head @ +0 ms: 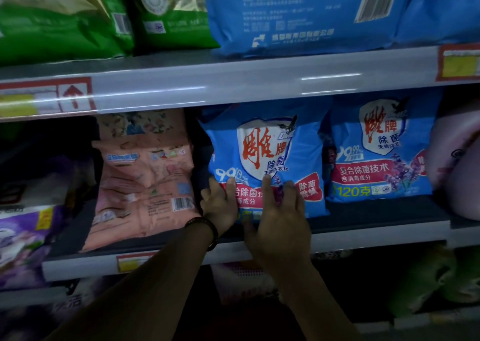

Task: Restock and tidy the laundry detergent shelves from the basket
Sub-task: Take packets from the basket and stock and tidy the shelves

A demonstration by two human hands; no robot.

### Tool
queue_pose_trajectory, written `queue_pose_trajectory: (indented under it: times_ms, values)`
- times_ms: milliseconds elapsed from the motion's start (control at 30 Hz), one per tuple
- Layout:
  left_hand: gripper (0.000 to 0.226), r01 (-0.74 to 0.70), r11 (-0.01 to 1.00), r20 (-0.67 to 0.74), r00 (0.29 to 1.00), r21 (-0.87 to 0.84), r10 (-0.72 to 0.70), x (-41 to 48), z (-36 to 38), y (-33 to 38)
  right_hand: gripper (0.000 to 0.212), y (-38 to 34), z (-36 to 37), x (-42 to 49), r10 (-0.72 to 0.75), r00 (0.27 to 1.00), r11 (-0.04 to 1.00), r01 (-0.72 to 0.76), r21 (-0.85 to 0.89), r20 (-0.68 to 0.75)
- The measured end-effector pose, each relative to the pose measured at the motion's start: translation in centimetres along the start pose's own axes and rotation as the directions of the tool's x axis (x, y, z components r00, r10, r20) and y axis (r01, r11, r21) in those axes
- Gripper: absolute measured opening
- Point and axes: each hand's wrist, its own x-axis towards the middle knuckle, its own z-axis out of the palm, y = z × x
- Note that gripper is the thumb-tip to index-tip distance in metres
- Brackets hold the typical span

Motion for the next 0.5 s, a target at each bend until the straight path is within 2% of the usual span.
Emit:
queue_pose_trajectory:
  times_ms: [100, 200, 267, 300, 367, 400, 433, 500]
  values:
    - [0.066, 0.012, 1.000, 0.024, 1.000, 0.020, -0.013, -0.5, -0.5, 0.8, 0.105, -0.1, -1.2, 1.1, -0.001, 0.994, 0.996, 0.010, -0.083, 0.110]
    - [0.061, -0.022, 0.996, 0.110, 0.994, 0.082, 0.013, -1.1, -2.4, 1.5, 0.114, -0.1, -2.2, 1.8, 0.027, 0.972, 0.996, -0.007, -0.087, 0.232]
    - [0.048, -0.211, 0.960, 0.160, 0.970, 0.185, 0.182, -1.4, -4.5, 0.8, 0.115, 0.0, -3.1, 2.2, 0.055, 0.952, 0.998, -0.041, -0.052, 0.300]
    - [0.043, -0.332, 0.910, 0.170, 0.940, 0.249, 0.297, -1.8, -5.8, 0.2, 0.113, 0.2, -3.5, 2.5, 0.074, 0.940, 0.997, -0.069, -0.028, 0.332]
    - [0.042, -0.472, 0.786, 0.143, 0.879, 0.399, 0.455, -2.6, -8.9, -1.8, 0.108, 0.2, -4.1, 2.7, 0.096, 0.919, 0.995, -0.104, -0.001, 0.382]
    - [0.044, -0.477, 0.745, 0.097, 0.865, 0.467, 0.493, -2.8, -10.6, -2.9, 0.106, 0.0, -4.0, 2.6, 0.109, 0.916, 0.993, -0.118, -0.002, 0.386]
    - [0.046, -0.461, 0.723, 0.043, 0.856, 0.515, 0.515, -3.1, -12.5, -3.9, 0.104, -0.5, -3.9, 2.4, 0.135, 0.920, 0.990, -0.138, -0.018, 0.369]
    - [0.048, -0.359, 0.746, -0.074, 0.876, 0.561, 0.477, -3.5, -16.1, -5.8, 0.088, -2.2, -3.2, 1.1, 0.189, 0.946, 0.982, -0.178, -0.067, 0.265]
